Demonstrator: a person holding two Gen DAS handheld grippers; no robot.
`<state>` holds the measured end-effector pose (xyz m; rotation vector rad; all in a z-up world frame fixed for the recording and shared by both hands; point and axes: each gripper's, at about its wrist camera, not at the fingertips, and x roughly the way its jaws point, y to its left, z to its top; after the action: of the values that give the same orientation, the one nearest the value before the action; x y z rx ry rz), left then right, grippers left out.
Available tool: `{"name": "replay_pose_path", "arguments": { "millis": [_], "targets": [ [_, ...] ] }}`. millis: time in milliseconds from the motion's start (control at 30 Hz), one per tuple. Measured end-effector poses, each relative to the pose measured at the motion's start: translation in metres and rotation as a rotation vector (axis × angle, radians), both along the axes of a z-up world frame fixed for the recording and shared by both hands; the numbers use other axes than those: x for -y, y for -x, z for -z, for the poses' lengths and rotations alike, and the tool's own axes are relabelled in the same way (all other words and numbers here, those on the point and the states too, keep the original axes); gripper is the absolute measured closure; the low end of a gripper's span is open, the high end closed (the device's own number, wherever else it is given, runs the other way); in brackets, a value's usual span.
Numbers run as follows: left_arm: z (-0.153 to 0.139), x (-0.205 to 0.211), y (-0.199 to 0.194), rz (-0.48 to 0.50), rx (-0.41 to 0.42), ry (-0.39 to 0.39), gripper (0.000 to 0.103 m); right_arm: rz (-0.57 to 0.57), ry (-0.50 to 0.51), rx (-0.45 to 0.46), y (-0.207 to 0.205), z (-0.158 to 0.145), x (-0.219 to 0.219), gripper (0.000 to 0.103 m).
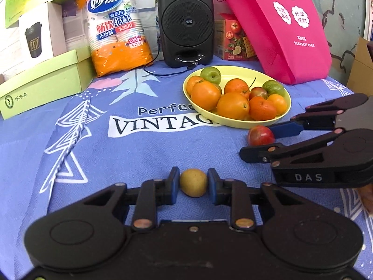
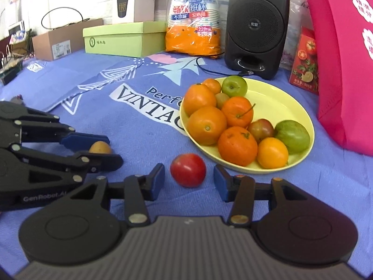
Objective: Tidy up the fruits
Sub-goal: 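Grasp the small brown fruit with the left gripper while the right grasps the red tomato, then carry both fruits over the yellow plate and open both grippers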
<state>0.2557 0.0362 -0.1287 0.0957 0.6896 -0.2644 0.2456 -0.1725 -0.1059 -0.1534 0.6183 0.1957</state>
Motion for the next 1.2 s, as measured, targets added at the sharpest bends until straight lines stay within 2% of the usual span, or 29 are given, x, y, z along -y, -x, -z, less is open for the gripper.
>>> {"name": "replay_pose_path", "arguments": {
  "millis": [67, 533, 800, 1000, 1200],
  "targets": [
    [0.001, 0.000, 0.001, -0.003, 0.000, 0.004, 0.077, -0.011, -0.017, -0.008, 0.002, -0.001, 0.002, 0.072],
    [-0.005, 0.004, 0.021, 0.025, -0.023, 0.067, 0.078, -0.015, -0.068, -0.008, 0.060, -0.004, 0.024, 0.072],
    [-0.029, 0.020, 0.026, 0.087, 0.018, 0.072, 0.078, 0.038, -0.075, 0.015, 0.085, -0.015, 0.050, 0.072],
    [-0.055, 0.045, 0.002, 0.148, 0.069, 0.062, 0.078, 0.059, -0.074, 0.074, 0.075, -0.036, 0.066, 0.072],
    [-0.074, 0.074, -0.055, 0.162, 0.117, 0.008, 0.078, 0.072, -0.058, 0.123, 0.034, -0.060, 0.079, 0.072]
  ]
}}
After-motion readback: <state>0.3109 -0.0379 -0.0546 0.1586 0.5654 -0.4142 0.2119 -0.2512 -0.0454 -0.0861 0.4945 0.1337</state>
